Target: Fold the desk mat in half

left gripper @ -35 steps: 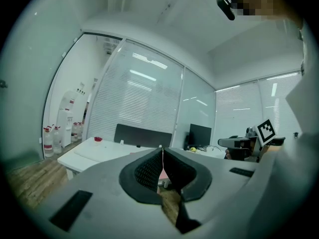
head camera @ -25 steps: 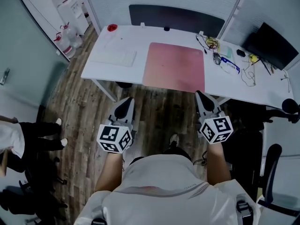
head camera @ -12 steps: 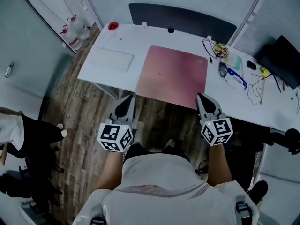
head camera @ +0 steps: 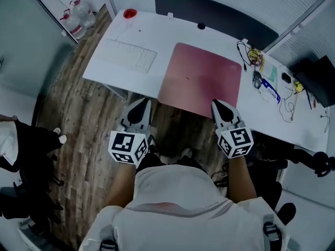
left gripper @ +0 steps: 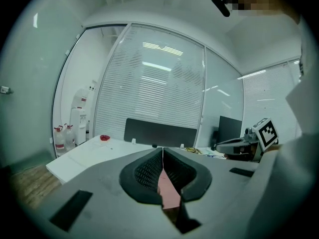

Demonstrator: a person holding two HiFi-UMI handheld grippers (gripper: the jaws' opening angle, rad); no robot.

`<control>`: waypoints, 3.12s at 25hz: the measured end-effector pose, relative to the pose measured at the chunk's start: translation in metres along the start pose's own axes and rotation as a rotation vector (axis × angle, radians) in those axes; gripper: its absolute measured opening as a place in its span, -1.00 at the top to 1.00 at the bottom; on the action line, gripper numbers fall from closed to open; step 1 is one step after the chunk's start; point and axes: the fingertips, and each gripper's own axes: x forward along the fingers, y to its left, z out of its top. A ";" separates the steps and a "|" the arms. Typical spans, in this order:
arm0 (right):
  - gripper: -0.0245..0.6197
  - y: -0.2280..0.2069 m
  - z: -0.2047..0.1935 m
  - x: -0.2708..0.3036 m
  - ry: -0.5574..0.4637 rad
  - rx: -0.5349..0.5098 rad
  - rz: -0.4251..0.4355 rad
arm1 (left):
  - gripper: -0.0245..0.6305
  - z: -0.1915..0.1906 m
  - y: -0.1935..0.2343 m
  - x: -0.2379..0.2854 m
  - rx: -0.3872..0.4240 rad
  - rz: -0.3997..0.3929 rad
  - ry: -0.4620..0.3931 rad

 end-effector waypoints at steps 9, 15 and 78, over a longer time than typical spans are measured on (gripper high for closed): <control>0.54 0.073 -0.037 0.094 0.182 -0.109 0.104 | 0.88 -0.017 0.063 0.003 -0.037 -0.029 0.046; 0.30 0.109 -0.114 0.159 0.414 -0.382 0.159 | 0.88 -0.035 0.092 -0.001 -0.082 -0.016 0.086; 0.72 -0.103 -0.203 0.004 0.374 0.149 -0.421 | 0.88 -0.045 -0.105 0.073 0.037 -0.328 0.203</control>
